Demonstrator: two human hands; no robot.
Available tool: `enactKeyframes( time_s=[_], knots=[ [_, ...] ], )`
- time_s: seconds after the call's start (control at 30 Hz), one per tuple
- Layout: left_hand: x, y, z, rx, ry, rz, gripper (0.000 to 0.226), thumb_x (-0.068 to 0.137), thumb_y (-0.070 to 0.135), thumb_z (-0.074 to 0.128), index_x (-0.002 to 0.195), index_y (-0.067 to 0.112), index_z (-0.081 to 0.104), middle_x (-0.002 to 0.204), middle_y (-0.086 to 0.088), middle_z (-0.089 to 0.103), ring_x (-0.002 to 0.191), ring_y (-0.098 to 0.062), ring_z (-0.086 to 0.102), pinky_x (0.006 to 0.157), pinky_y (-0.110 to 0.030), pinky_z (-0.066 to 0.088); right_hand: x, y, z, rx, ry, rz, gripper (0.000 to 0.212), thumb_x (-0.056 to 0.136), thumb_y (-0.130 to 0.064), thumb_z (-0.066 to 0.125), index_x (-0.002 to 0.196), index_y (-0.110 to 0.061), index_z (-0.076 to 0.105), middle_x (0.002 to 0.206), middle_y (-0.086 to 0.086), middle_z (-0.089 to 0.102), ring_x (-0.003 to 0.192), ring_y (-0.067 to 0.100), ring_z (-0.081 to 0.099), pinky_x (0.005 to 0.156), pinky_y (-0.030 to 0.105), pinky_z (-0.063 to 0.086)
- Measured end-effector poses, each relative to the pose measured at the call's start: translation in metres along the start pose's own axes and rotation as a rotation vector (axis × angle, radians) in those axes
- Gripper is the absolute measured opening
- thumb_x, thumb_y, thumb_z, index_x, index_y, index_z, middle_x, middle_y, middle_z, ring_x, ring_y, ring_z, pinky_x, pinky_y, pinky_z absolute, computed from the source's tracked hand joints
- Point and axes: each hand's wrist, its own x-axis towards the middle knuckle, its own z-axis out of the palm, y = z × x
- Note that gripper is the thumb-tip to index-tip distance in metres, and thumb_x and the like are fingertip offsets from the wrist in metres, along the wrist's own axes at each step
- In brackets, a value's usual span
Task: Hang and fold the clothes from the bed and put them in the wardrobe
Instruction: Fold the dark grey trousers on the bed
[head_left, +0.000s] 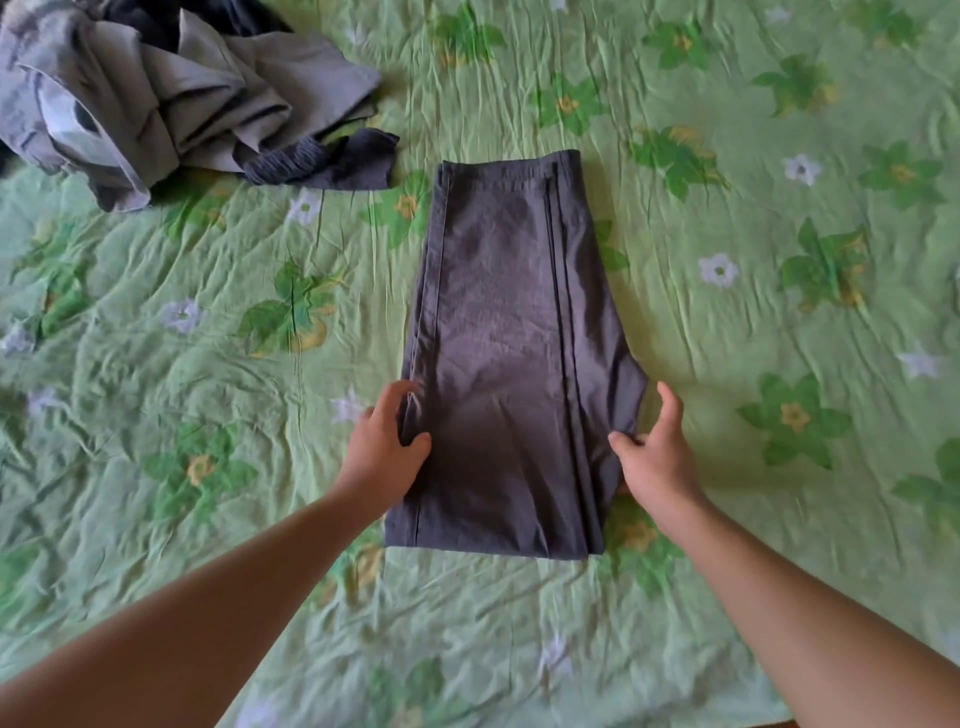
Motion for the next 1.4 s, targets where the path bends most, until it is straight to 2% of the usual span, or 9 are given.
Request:
enactKeyframes(
  time_s=[0.13,0.23,0.37,0.6,0.67,0.73,0.83,1.03,1.4],
  knots=[
    [-0.017,-0.014,-0.013,-0.205,-0.184,-0.094,0.057,0.091,-0.005,0.041,0.107,0.045,0.062,0.081,-0.004,0.06,0.062,-0.017,0.054,0.054,-0.031,0.048,-0.033,0.005,-0.005,0.134,-0.189,-0.087,0.057,0.085,0.009,0.052,0.123,-0.033,0.058,0.06,-0.014,0.057,0.055,0.012,0.049,0.056,0.027,0.039],
    [-0.027,-0.022,-0.024,-0.216,-0.294,-0.064,0.074,0.085,-0.018,0.036,0.1,0.045,0.072,0.096,0.002,0.072,0.08,-0.013,0.068,0.067,-0.023,0.057,-0.045,-0.003,-0.013,0.297,-0.474,0.095,0.057,0.076,0.021,0.04,0.095,-0.018,0.078,0.088,-0.001,0.071,0.08,0.017,0.056,0.063,0.021,0.038],
    [-0.02,-0.007,-0.039,-0.075,-0.218,0.071,0.072,0.076,-0.018,0.053,0.103,0.047,0.068,0.095,0.021,0.069,0.081,0.006,0.066,0.07,-0.009,0.048,-0.041,-0.034,-0.036,0.471,-0.581,0.278,0.056,0.079,0.017,0.031,0.096,-0.009,0.077,0.087,0.022,0.062,0.069,0.027,0.054,0.054,0.025,0.047],
    [0.072,0.076,-0.099,-0.646,-0.215,0.009,0.034,0.085,0.005,0.074,0.118,0.009,0.068,0.103,-0.013,0.075,0.093,-0.022,0.072,0.093,-0.038,0.057,0.038,-0.154,-0.072,0.968,-0.502,0.211,0.038,0.096,0.004,0.033,0.114,-0.015,0.06,0.099,0.023,0.074,0.084,0.033,0.075,0.062,0.038,0.061],
    [0.107,0.091,-0.096,-0.622,-0.047,-0.108,0.054,0.087,0.007,0.073,0.137,0.011,0.054,0.103,-0.013,0.071,0.087,-0.022,0.068,0.089,-0.039,0.058,0.064,-0.172,-0.059,0.679,-0.298,0.089,0.033,0.098,-0.004,0.043,0.121,-0.021,0.058,0.098,0.018,0.07,0.081,0.028,0.071,0.066,0.036,0.059],
    [0.12,0.093,-0.079,-0.368,0.059,-0.152,0.057,0.09,0.016,0.072,0.142,0.017,0.05,0.104,-0.006,0.067,0.081,-0.017,0.063,0.073,-0.031,0.055,0.085,-0.164,-0.042,-0.025,-0.114,-0.104,0.036,0.096,-0.026,0.059,0.131,-0.019,0.059,0.107,0.014,0.063,0.09,0.028,0.063,0.08,0.035,0.054],
    [0.108,0.074,-0.042,-0.297,-0.05,-0.17,0.059,0.088,0.021,0.074,0.142,0.02,0.048,0.112,-0.006,0.065,0.084,-0.017,0.062,0.061,-0.023,0.046,0.088,-0.125,-0.02,-0.641,-0.146,-0.153,0.07,0.086,-0.056,0.066,0.145,-0.024,0.044,0.133,0.019,0.056,0.122,0.039,0.055,0.101,0.042,0.045],
    [0.103,0.045,-0.025,-0.324,0.087,-0.154,0.011,0.088,0.031,0.073,0.093,0.023,0.065,0.081,0.008,0.066,0.067,-0.01,0.061,0.054,-0.019,0.045,0.085,-0.085,-0.003,-0.216,-0.031,-0.074,0.061,0.089,-0.043,0.072,0.137,-0.014,0.048,0.128,0.015,0.065,0.114,0.037,0.062,0.088,0.037,0.045],
    [0.007,-0.011,-0.022,-0.054,-0.186,-0.134,0.025,0.088,0.02,0.073,0.07,0.01,0.059,0.058,0.004,0.045,0.052,-0.01,0.039,0.043,-0.017,0.027,-0.012,-0.008,-0.017,-0.261,-0.342,0.073,0.067,0.091,-0.025,0.073,0.147,-0.013,0.039,0.138,0.013,0.06,0.122,0.031,0.058,0.085,0.027,0.037]
  ],
)
